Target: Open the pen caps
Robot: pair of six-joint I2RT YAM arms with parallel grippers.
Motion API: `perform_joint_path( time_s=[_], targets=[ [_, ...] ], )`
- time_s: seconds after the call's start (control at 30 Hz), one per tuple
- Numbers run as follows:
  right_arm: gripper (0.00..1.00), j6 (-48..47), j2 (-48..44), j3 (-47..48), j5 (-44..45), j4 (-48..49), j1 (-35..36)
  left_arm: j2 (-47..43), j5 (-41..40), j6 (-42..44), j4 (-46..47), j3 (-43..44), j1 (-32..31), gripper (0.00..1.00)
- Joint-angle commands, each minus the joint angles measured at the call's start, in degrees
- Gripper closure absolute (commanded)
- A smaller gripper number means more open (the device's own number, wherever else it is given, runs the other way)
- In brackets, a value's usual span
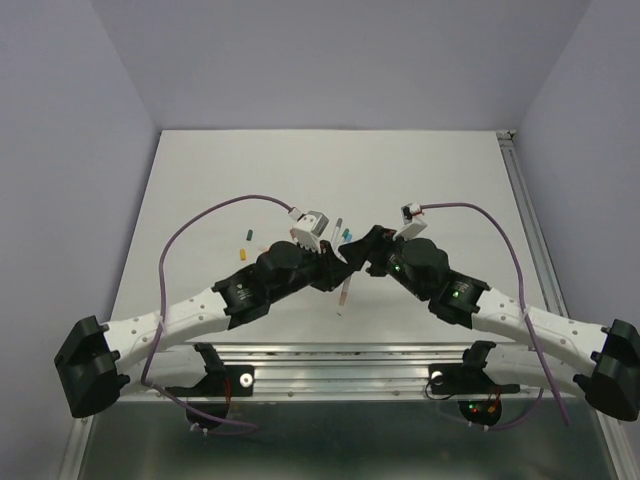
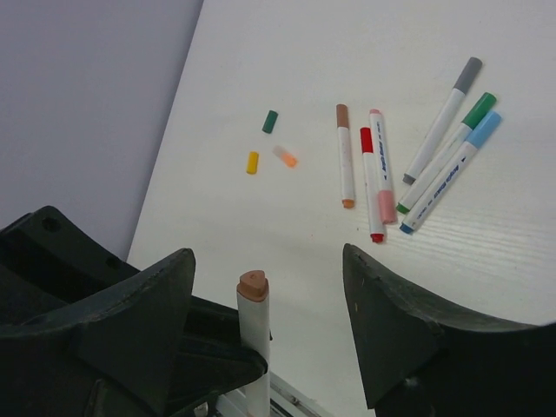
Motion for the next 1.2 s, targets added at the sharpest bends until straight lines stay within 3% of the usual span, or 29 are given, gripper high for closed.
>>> perform_joint_path(
  time_s=[0.0, 0.4, 0.47, 0.5, 0.53, 0.63, 0.67, 0.7, 0.77, 0.87, 1.17],
  targets=[
    [0.29, 1.5, 0.4, 2.8, 1.9, 0.6, 0.4, 0.3, -2.7, 0.8, 2.8, 3.0, -0.7, 1.00],
    [0.68, 3.3, 1.5, 3.0, 2.2, -0.3, 0.5, 3.0, -3.9, 1.1, 3.9, 6.4, -1.1, 1.00],
    [0.80, 3.2, 1.2, 3.0, 2.6, -0.5, 0.4, 3.2, -3.4, 1.2, 3.7, 6.7, -1.1, 1.00],
    [0.95, 3.2, 1.1, 3.0, 3.3, -0.8, 0.5, 3.2, -2.9, 1.2, 3.7, 6.8, -1.1, 1.00],
    [0.99, 3.0, 1.0, 3.2, 3.9, -1.2, 0.5, 3.3, -2.3, 0.7, 2.8, 7.0, -1.1, 1.00],
    [0.99, 2.7, 1.0, 4.1, 5.7, -2.6, 0.4, 3.6, -1.4, 0.4, 0.5, 8.2, -1.1, 0.61],
    [0.99, 2.7, 1.0, 4.3, 6.3, -3.1, 0.5, 3.4, -0.5, 0.5, -0.2, 8.1, -1.1, 0.19],
    [0.99, 2.7, 0.8, 4.7, 7.6, -4.3, 0.4, 3.2, -0.2, 0.5, -0.3, 8.0, -1.1, 0.05],
    [0.99, 2.5, 0.5, 5.6, 9.0, -5.8, 0.4, 2.1, 0.0, 0.8, -1.0, 6.7, -1.1, 0.01],
    [0.99, 2.6, -0.2, 6.9, 9.8, -9.7, 0.5, 0.7, 3.4, 1.1, -1.3, 3.5, -1.1, 0.01],
    [0.99, 4.4, -1.3, 7.2, 7.7, -9.2, 0.5, 0.4, 8.7, 1.3, 1.4, -0.3, -1.2, 0.05]
  ],
)
